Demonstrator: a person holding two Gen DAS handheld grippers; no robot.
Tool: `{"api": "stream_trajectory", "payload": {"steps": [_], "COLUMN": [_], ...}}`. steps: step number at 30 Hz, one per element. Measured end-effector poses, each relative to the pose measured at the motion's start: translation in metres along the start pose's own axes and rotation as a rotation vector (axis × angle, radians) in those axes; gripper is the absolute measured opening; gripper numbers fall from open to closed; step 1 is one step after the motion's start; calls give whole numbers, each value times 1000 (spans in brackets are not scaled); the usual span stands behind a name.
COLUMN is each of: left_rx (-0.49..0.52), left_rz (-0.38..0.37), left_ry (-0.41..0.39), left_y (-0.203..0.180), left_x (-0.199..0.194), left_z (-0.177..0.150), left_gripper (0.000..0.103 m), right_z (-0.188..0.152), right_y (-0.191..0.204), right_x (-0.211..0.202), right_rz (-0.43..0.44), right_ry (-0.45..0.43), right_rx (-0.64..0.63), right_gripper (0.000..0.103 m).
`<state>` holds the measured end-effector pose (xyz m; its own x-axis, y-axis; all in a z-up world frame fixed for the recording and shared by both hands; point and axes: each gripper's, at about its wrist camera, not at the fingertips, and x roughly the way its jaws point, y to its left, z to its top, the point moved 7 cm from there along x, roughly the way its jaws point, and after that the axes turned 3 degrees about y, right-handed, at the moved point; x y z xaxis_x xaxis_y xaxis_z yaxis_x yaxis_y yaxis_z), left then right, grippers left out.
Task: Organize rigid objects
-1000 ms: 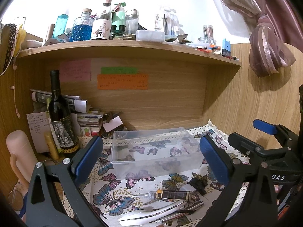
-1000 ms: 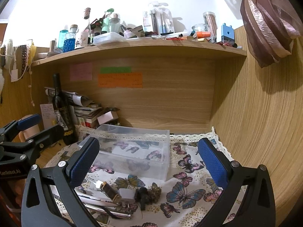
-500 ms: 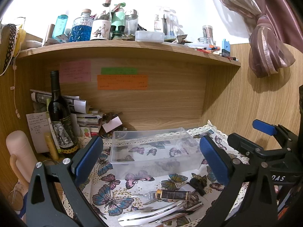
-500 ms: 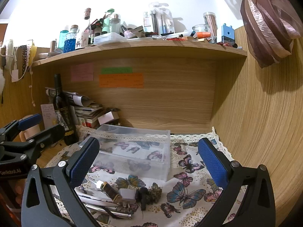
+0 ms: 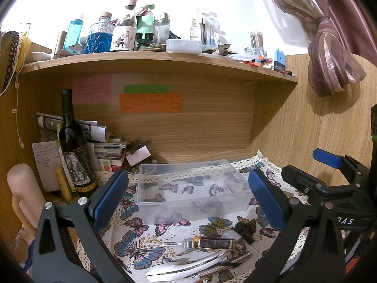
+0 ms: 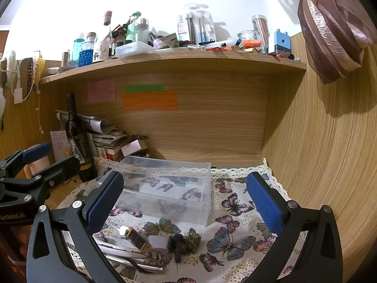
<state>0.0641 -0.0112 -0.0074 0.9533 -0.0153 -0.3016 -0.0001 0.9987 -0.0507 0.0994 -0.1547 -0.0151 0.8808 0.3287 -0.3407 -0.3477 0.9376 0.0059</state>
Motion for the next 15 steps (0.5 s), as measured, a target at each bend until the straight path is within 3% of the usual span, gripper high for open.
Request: {"api": "stream_trajectory", "payload": {"steps": [15], "left_rx": [-4], "left_rz": [3], "left_ry": [5], "left_y": [2], "left_x": [2], "left_z": [0], "left_gripper": [103], "right_z": [0], "right_y": [-1], "right_x": [0], "right_rz": [-2], "right_ry": [-3], "right_rx": [5], "right_gripper": [103]}}
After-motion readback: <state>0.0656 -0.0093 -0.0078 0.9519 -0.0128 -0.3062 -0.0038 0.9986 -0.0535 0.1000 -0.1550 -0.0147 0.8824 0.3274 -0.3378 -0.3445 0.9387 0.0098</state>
